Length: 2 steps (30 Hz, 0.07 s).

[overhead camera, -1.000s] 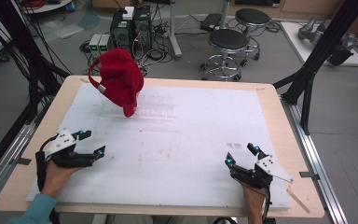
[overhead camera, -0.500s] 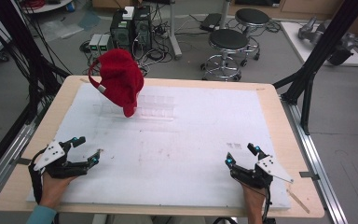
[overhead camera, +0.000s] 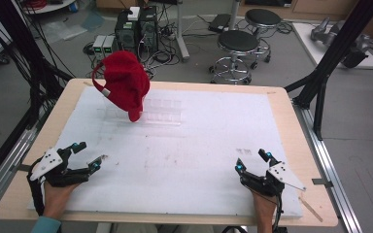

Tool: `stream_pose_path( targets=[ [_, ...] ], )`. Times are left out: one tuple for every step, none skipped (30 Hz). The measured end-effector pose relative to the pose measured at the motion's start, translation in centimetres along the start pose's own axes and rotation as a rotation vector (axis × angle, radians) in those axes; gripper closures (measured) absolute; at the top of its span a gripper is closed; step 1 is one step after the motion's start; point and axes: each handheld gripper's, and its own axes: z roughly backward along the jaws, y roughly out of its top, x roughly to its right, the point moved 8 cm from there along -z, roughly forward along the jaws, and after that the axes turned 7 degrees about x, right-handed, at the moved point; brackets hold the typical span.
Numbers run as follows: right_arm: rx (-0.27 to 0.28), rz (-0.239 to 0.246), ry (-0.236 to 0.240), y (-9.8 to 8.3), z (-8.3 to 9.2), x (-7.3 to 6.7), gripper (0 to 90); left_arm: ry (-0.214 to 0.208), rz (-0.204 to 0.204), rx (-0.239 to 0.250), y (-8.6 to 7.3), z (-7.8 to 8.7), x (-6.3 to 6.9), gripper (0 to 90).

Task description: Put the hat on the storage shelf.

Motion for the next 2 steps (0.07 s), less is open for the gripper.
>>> stream_pose_path(
  targets=[
    [0.002, -0.003, -0.005, 0.02, 0.0, 0.01, 11.0, -0.001, 0.0, 0.005, 0.03, 0.04, 0.03, 16.8],
    [0.001, -0.003, -0.008, 0.0, 0.04, 0.0, 11.0, -0.001, 0.0, 0.005, 0.03, 0.04, 0.03, 16.8]
  ],
)
